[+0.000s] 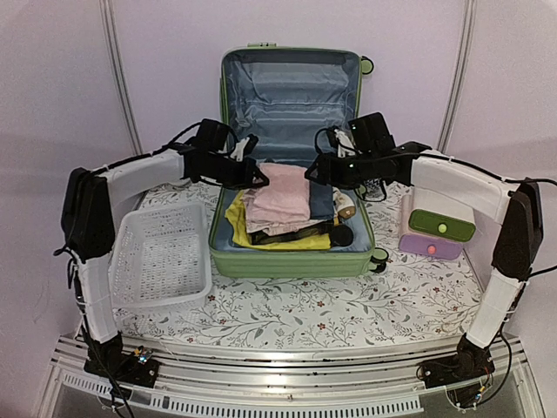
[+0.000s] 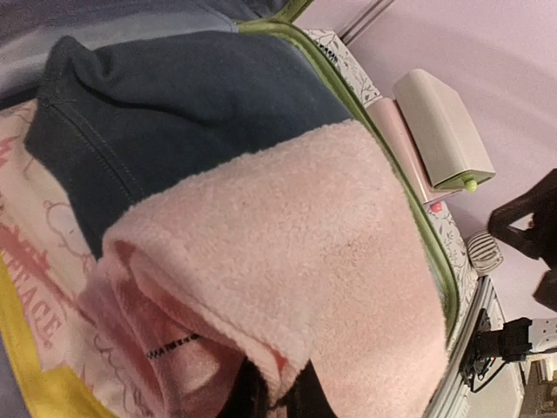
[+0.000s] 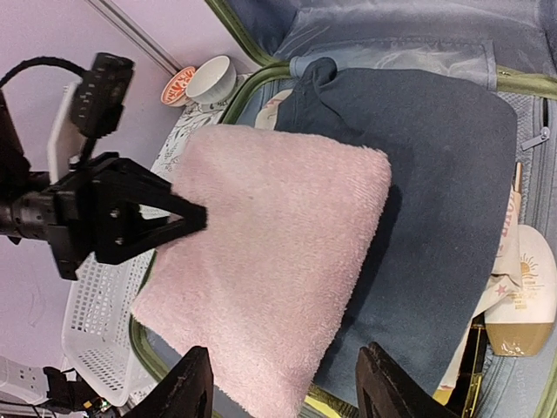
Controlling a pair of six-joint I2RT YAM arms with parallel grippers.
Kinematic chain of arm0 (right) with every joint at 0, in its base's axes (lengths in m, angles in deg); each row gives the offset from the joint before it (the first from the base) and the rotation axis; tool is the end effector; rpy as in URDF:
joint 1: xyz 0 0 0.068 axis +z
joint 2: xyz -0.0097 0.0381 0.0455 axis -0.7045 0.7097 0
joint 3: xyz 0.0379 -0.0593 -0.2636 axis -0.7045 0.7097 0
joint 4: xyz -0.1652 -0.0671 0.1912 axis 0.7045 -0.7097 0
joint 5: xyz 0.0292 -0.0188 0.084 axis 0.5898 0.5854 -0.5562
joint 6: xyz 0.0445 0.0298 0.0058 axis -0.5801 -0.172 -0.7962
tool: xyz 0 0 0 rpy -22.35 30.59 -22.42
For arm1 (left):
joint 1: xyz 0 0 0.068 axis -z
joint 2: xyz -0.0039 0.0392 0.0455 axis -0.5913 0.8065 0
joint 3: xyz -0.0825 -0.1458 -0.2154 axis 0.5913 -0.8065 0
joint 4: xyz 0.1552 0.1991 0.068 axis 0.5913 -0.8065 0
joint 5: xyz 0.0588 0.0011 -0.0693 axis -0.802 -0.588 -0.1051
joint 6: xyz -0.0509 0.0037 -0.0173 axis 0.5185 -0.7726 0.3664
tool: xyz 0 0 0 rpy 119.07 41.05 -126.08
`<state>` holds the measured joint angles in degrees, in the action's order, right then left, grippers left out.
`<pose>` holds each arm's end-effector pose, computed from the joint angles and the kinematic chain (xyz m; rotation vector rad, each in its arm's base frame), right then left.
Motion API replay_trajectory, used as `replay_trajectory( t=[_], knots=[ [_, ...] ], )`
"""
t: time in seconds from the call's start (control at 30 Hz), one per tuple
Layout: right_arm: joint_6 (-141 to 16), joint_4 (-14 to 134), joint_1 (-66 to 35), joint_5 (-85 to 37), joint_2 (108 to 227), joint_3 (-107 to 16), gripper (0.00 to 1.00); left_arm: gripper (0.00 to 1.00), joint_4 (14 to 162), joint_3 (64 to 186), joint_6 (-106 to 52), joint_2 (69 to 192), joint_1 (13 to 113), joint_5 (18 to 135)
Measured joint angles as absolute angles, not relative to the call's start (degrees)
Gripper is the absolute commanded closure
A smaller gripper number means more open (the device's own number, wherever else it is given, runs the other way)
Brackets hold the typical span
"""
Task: Open, take out, and arrange the luggage
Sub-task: Adjust the clothes in the opened luggage.
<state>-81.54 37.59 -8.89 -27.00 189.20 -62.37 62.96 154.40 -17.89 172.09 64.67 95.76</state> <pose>0.3364 0.2513 0.3290 -0.3117 2.2295 0.7987 0.4110 -0.2410 0.2729 0.4327 2.3070 -0.9806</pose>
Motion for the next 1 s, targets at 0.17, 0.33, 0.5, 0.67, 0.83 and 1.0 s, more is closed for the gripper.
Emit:
replay_trajectory(
  t=[0.17,0.33,0.5,0.67,0.83,1.0],
  knots=[
    [-82.08,38.33,-10.07,-32.05,189.69,-62.18,0.42,0.99,62.35,150.29,-16.65,163.3,63.51,95.73],
    [-84.55,41.9,-11.23,-37.84,191.37,-60.45,0.41,0.97,64.92,147.78,-15.45,161.32,62.27,97.31],
    [-88.16,46.42,-11.29,-42.02,193.77,-57.57,0.39,0.91,66.24,146.23,-14.27,167.02,61.55,99.19],
    [-91.98,50.92,-10.61,-44.44,194.52,-52.39,0.4,0.69,66.87,143.54,-13.41,170.21,61.33,99.63],
    [-95.81,57.11,-10.13,-46.63,194.91,-48.49,0.4,0.48,68.38,142.58,-12.87,169.82,61.2,99.67],
    [-97.21,59.97,-9.59,-47.11,194.91,-48.28,0.39,0.44,71.22,136.31,-11.8,164.94,61.2,99.38]
  ],
)
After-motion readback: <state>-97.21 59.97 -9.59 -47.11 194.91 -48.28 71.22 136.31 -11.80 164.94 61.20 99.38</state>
